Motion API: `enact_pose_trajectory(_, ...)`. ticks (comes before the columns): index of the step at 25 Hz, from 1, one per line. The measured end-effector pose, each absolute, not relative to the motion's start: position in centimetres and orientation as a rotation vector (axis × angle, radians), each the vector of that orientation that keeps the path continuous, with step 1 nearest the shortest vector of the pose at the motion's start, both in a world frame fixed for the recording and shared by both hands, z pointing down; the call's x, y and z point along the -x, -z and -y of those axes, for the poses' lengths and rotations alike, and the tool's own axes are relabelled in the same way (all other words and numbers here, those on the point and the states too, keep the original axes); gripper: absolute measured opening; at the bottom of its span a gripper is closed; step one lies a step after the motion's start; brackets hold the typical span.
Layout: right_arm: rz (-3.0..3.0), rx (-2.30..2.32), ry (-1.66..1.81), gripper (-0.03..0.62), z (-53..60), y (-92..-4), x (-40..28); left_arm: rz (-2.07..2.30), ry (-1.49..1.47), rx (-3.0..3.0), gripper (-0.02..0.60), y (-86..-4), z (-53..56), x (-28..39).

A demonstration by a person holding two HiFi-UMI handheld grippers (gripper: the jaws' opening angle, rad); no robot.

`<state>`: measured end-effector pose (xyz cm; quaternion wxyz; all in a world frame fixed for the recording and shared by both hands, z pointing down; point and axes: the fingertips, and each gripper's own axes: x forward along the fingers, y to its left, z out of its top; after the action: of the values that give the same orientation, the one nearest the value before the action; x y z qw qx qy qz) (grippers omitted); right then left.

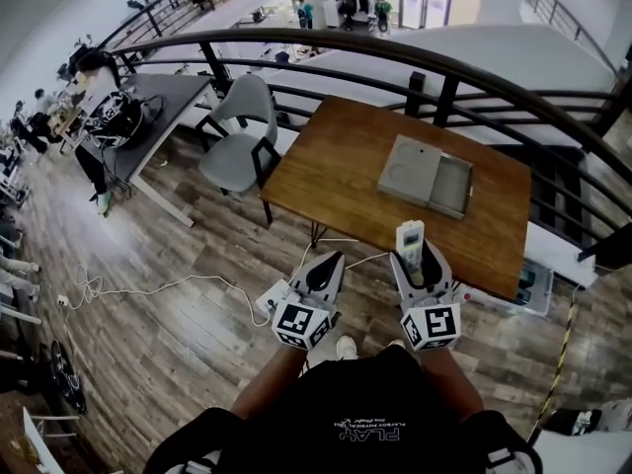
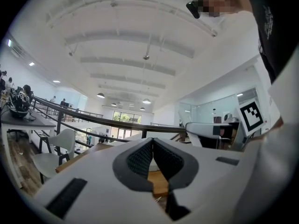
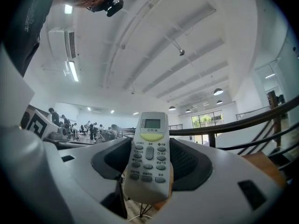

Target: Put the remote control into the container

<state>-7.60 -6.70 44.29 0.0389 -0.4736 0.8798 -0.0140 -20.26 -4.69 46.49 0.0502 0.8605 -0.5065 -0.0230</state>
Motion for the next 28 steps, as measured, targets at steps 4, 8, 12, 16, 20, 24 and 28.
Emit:
enact_pose_trajectory(4, -2.675, 1.482, 0.058, 0.256, 7.8, -44.5, 6.9, 1.511, 0.058, -2.625, 0.006, -46.9, 5.9, 19.6)
enact_pose_trajectory(8, -2.669, 1.497, 0.054, 0.256, 9.9, -44.7, 6.1, 1.493, 0.053, -2.639, 0.006, -47.3, 8.1, 18.9)
enact_pose_trajectory(12, -2.658, 1.490, 0.062, 0.256, 12.3, -45.3, 4.8, 1.469, 0.023, -2.647, 0.006, -47.9, 11.2, 17.6)
enact_pose_trajectory(16, -2.661, 1.490, 0.091, 0.256, 15.5, -46.2, 3.0, 1.486, 0.004, -2.636, 0.006, -48.2, 15.3, 16.3)
enact_pose_trajectory(20, -2.682, 1.515, 0.099, 0.256, 18.6, -47.2, 0.8, 1.499, -0.010, -2.633, 0.008, -48.4, 19.0, 14.9)
enact_pose_trajectory(24, -2.665, 1.530, 0.148, 0.256, 21.8, -47.6, -1.0, 1.494, -0.021, -2.626, 0.006, -48.8, 22.5, 13.3)
enact_pose_trajectory(28, -2.655, 1.545, 0.203, 0.256, 24.4, -48.9, -3.3, 1.491, -0.029, -2.622, 0.006, -48.9, 25.3, 11.3)
